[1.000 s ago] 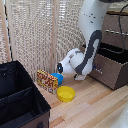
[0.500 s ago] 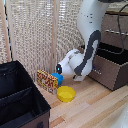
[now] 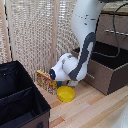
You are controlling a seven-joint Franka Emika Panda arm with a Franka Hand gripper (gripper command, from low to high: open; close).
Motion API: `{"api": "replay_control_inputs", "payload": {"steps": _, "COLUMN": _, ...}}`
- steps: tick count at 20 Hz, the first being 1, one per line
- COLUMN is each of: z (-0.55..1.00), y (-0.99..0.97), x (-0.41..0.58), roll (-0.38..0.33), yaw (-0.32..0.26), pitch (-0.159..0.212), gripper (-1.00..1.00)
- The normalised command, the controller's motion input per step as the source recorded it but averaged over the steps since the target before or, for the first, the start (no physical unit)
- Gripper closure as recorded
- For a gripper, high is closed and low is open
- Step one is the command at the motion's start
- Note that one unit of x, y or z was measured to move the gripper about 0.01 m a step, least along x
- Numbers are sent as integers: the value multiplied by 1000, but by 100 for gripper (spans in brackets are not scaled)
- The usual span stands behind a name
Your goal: Move your gripper towards the bottom drawer handle. Grasp the handle gently with your gripper. Apply gentle outward force to slide the bottom drawer open.
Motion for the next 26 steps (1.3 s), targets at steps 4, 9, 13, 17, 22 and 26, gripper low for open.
{"api": "replay_control_inputs", "payload": {"steps": 4, "z": 20, "y": 0, "x": 54, "roll": -3, "yaw": 0, "pitch": 0, "gripper": -100}}
{"api": "replay_control_inputs", "payload": {"steps": 9, "z": 337, "y": -1, "x": 141, "roll": -3, "yaw": -5, "pitch": 0, "gripper": -100}}
{"api": "replay_control_inputs", "payload": {"steps": 13, "z": 629, "y": 0, "x": 160, "roll": 42, "yaw": -91, "pitch": -2, "gripper": -100}}
{"api": "replay_control_inputs", "payload": {"steps": 17, "z": 635, "y": 158, "x": 226, "roll": 68, "yaw": -88, "pitch": -27, "gripper": -100}}
{"api": "replay_control_inputs", "payload": {"steps": 22, "z": 504, "y": 305, "x": 144, "roll": 216, "yaw": -3, "pitch": 14, "gripper": -100}}
{"api": "replay_control_inputs", "payload": {"steps": 26, "z": 318, "y": 347, "x": 143, "roll": 233, "yaw": -16, "pitch": 66, "gripper": -100}}
